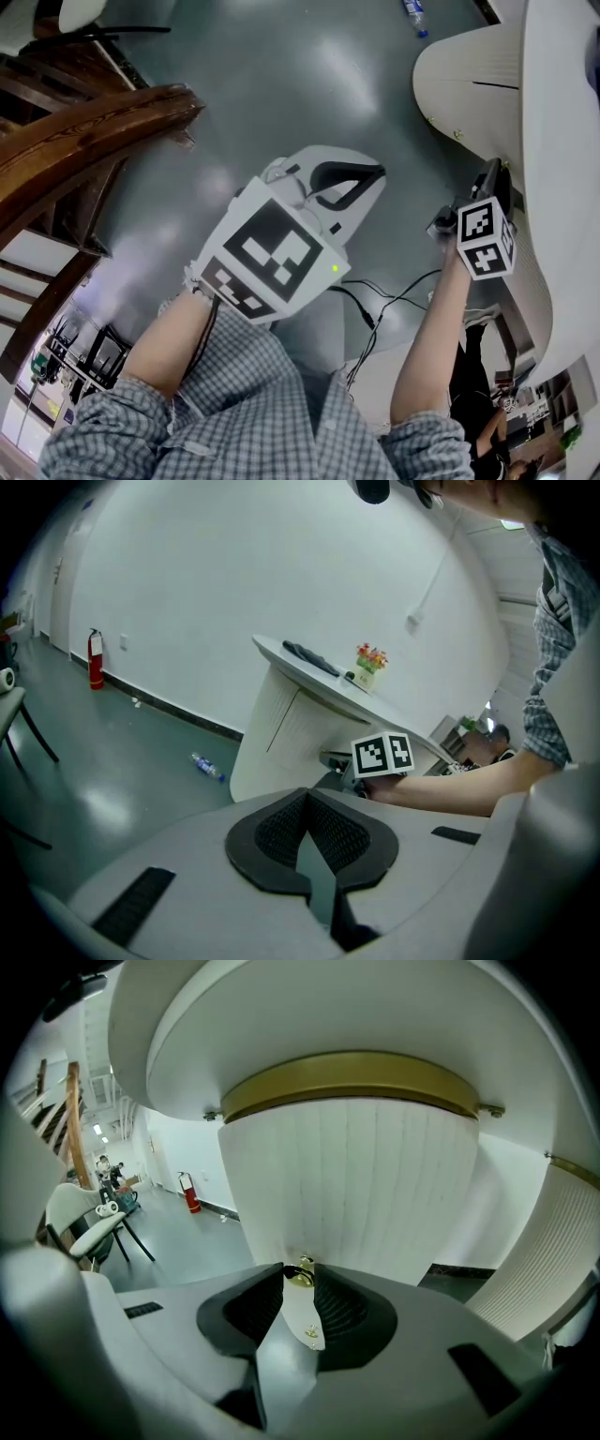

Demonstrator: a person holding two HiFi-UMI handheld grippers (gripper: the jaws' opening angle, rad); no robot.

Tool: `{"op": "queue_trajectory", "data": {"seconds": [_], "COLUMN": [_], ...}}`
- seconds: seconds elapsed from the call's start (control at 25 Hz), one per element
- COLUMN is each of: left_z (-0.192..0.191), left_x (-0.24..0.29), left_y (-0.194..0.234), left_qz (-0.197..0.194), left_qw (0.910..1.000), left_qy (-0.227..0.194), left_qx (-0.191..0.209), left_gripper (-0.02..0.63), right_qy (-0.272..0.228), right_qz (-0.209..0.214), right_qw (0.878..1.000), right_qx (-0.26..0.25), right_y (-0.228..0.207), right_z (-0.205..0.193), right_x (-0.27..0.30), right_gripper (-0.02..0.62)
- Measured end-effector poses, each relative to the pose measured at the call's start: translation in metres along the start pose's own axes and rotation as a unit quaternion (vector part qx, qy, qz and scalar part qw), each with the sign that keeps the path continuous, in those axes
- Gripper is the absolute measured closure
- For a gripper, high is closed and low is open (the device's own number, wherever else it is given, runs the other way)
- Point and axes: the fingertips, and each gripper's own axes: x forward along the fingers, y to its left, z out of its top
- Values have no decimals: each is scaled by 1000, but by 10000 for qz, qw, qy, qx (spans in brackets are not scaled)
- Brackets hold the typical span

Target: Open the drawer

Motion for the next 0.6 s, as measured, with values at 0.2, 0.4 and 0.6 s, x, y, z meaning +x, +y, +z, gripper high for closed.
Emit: {"op": "queue_trajectory", "data": {"seconds": [0.2,0.4,0.6], "left_z": [1,2,3], "left_x": [-1,-4,-4], "left_y": [-2,-4,-18], "left_qz": [-51,-87,-214], "left_qw": [10000,9998,9994], "left_qy": [41,91,150], "left_qx": [50,129,229], "left_gripper": [603,603,603], "right_qy": [17,7,18], "right_qz": [17,-40,-82], "right_qw": [10000,9999,9999], "right_qx": [53,114,111], "right_y": [-1,2,2], "right_z": [-2,-3,-8], "right_x": [1,3,-3], "right_gripper": [497,497,497]}}
